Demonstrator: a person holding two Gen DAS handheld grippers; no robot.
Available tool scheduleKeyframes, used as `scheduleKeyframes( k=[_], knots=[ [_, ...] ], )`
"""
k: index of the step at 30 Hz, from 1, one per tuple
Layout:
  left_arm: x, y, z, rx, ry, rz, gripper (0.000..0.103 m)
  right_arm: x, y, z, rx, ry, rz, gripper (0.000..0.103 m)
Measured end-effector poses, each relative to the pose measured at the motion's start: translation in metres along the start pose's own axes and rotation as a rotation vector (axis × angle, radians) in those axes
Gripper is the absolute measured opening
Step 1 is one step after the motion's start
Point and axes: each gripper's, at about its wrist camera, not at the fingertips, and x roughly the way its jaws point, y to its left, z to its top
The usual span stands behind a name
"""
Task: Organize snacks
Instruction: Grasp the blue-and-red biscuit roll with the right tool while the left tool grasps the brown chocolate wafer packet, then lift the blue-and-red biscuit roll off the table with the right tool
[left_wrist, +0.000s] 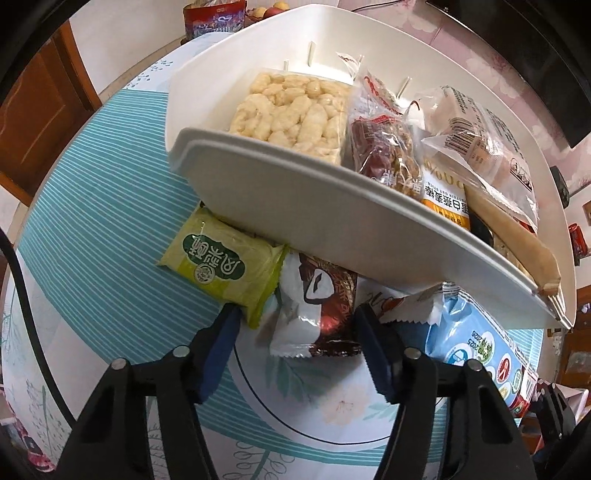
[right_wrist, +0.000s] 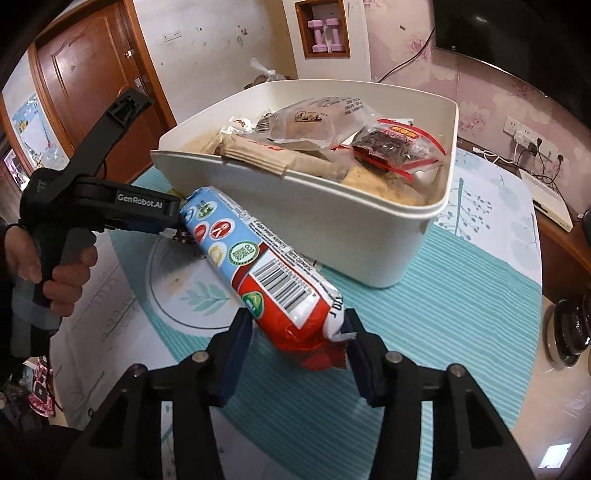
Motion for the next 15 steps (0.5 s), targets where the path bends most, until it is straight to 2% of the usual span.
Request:
scheduleKeyframes(
  k=[4,7,15],
  knots=[
    [-0.003,-0.001,-0.012,-0.010,-0.015,-0.007,0.054,-0.004,0.002,-0.006,0.009,0.019,0.011,0.046],
    [-0.004,0.002,-0.013,-0.015,-0.023,-0.018,0.044,-0.006,0.004,-0.008,0.008,0.027,0.011,0.044],
    [-0.008,0.005,-0.029,-0.008,-0.050,-0.012,0.042,-0.011,0.007,-0.013,0.010,0.034,0.005,0.043]
  ],
)
